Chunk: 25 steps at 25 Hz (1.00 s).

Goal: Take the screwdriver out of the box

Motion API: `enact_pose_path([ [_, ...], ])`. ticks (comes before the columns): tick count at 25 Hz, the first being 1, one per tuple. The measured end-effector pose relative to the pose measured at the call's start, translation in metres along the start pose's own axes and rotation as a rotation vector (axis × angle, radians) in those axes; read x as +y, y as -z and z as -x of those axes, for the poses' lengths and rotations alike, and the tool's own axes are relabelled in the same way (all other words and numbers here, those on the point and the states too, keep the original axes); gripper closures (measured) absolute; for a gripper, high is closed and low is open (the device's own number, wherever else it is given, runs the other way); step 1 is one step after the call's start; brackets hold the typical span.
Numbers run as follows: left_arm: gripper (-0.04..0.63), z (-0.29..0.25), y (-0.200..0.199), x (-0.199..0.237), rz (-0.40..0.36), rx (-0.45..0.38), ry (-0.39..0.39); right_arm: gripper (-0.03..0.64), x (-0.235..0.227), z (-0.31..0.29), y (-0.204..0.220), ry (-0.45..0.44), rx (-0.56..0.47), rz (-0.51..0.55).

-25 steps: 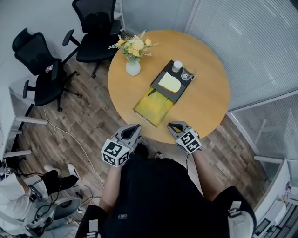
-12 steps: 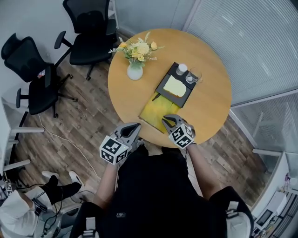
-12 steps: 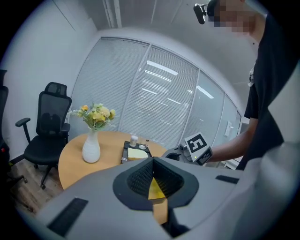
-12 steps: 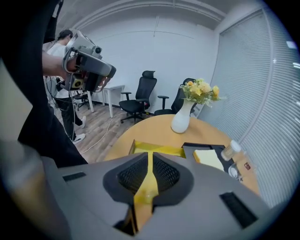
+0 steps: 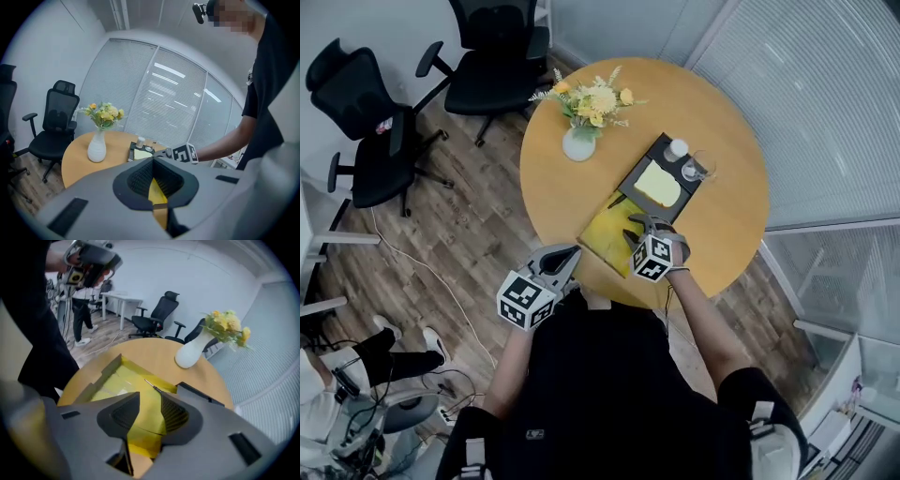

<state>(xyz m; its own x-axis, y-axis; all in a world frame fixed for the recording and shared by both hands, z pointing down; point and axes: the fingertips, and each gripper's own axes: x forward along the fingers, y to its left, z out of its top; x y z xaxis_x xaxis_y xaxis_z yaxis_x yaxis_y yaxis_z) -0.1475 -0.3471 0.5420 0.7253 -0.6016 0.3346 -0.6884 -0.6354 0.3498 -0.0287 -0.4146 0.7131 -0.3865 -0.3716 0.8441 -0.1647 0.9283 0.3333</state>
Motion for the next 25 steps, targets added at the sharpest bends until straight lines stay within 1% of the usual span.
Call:
enact_pose_path([
  [3, 0.589, 0.001, 0.001, 0.005, 0.025, -0.008, -0.027, 0.503, -0.007, -0.034, 0.007, 0.002, 0.069, 0.204],
  [6, 0.589, 0.003, 0.000, 0.010, 0.039, -0.011, -0.044, 0.503, -0.012, -0.063, 0.013, 0.014, 0.130, 0.347],
  [9, 0.589, 0.007, 0.002, 0.014, 0.047, -0.013, -0.060, 0.502, -0.014, -0.087, 0.029, 0.011, 0.240, 0.523],
  [12, 0.589, 0.013, 0.006, 0.019, 0.061, -0.011, -0.073, 0.502, -0.020, -0.101, 0.031, 0.039, 0.314, 0.707],
  [15, 0.589, 0.016, 0.012, 0.024, 0.071, -0.002, -0.076, 0.494, -0.022, -0.109, 0.025, 0.050, 0.352, 0.841],
  [18, 0.589, 0.016, 0.015, 0.026, 0.071, 0.008, -0.066, 0.476, -0.023, -0.116, 0.025, 0.022, 0.397, 0.925],
  [20, 0.589, 0.015, 0.014, 0.026, 0.068, 0.012, -0.057, 0.474, -0.024, -0.119, 0.032, -0.016, 0.444, 0.948],
  [22, 0.589, 0.014, 0.014, 0.026, 0.062, 0.015, -0.049, 0.451, -0.023, -0.121, 0.038, -0.059, 0.471, 0.931],
  [25, 0.589, 0.012, 0.013, 0.027, 0.058, 0.016, -0.041, 0.463, -0.020, -0.122, 0.042, -0.120, 0.483, 0.894],
])
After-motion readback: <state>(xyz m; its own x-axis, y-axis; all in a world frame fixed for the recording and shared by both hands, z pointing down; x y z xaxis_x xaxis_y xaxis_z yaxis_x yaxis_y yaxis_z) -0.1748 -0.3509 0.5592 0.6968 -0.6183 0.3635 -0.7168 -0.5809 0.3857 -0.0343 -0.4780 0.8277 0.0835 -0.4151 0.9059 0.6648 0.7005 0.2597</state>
